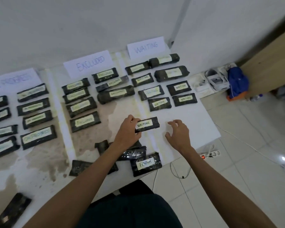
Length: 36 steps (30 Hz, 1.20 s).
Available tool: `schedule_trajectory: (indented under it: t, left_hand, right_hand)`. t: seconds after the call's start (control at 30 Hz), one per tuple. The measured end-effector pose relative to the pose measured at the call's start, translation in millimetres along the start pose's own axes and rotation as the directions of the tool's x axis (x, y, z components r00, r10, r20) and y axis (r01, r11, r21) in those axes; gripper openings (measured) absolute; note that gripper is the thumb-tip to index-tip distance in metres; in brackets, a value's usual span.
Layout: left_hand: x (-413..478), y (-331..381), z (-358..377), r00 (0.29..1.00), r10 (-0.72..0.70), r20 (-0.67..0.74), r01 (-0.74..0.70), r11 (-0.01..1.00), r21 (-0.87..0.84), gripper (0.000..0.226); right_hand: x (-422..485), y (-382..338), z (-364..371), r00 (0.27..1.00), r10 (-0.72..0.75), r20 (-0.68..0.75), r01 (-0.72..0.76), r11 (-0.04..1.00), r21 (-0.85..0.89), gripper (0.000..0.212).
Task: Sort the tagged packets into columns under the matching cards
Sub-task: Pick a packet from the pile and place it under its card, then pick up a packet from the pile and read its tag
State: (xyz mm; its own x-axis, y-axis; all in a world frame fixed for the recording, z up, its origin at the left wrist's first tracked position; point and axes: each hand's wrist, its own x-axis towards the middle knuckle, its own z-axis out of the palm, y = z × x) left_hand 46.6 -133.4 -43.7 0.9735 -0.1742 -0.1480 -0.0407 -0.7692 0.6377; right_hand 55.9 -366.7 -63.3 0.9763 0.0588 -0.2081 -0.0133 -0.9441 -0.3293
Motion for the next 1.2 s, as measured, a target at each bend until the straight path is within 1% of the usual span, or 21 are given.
schedule_trajectory:
  t: [0.13, 0.23, 0.33, 0.53, 0.63, 0.77, 0.87, 1.0, 1.07, 1.13, 1.2]
  left_hand:
    - [25.3, 9.8, 23.6, 1.000, 0.008, -0.014, -0.006, 0.992, 0.124, 0.049]
    - [42.5, 17.3, 39.2, 1.000, 0.021, 0.009, -0.022, 0.991, 0.130, 0.049]
    - [54.7, 25.3, 49.0, 0.999, 0.042, 0.003, -0.042, 0.991, 0.124, 0.049]
    - [76.0, 40.8, 64.1, 0.996, 0.086, 0.001, -0.086, 0.987, 0.138, 0.050]
    - [79.1, 44.1, 71.9, 0.996, 0.085, 0.013, -0.085, 0.987, 0.133, 0.055]
    - [79.1, 47.9, 82.0, 0.998, 0.061, -0.010, -0.060, 0.992, 0.113, 0.056]
    - [79.9, 48.0, 84.5, 0.998, 0.062, -0.022, -0.058, 0.988, 0.141, 0.053]
    - [76.1, 49.7, 80.4, 0.997, 0.072, -0.012, -0.067, 0.974, 0.217, 0.056]
    - [67.5, 50.2, 73.9, 0.997, 0.074, 0.004, -0.073, 0.974, 0.214, 0.050]
    - [51.1, 49.1, 65.2, 0.996, 0.077, 0.037, -0.082, 0.982, 0.172, 0.042]
    - [27.2, 44.8, 57.1, 0.993, 0.097, 0.070, -0.105, 0.986, 0.132, 0.038]
  right_hand:
    - [11.2, 21.6, 8.0, 0.997, 0.074, -0.022, -0.075, 0.996, -0.044, 0.053]
    - [13.7, 30.4, 15.5, 0.996, 0.067, -0.066, -0.069, 0.997, -0.021, 0.048]
    - [9.5, 35.7, 24.8, 0.994, 0.050, -0.099, -0.052, 0.998, -0.022, 0.046]
    - [8.9, 49.3, 33.1, 0.989, 0.061, -0.136, -0.072, 0.995, -0.073, 0.048]
    - [9.9, 50.4, 34.7, 0.985, 0.077, -0.156, -0.085, 0.995, -0.049, 0.051]
    - [9.8, 52.5, 34.9, 0.977, 0.102, -0.185, -0.107, 0.994, -0.021, 0.053]
    - [9.9, 53.4, 36.2, 0.974, 0.101, -0.203, -0.104, 0.995, -0.008, 0.054]
    - [10.2, 52.6, 34.0, 0.974, 0.105, -0.200, -0.107, 0.994, -0.001, 0.055]
    - [9.7, 51.3, 32.9, 0.975, 0.117, -0.190, -0.113, 0.993, 0.036, 0.055]
    - [6.0, 49.5, 31.1, 0.975, 0.119, -0.187, -0.102, 0.990, 0.097, 0.051]
    - [-2.1, 49.4, 29.9, 0.972, 0.071, -0.224, -0.036, 0.987, 0.154, 0.043]
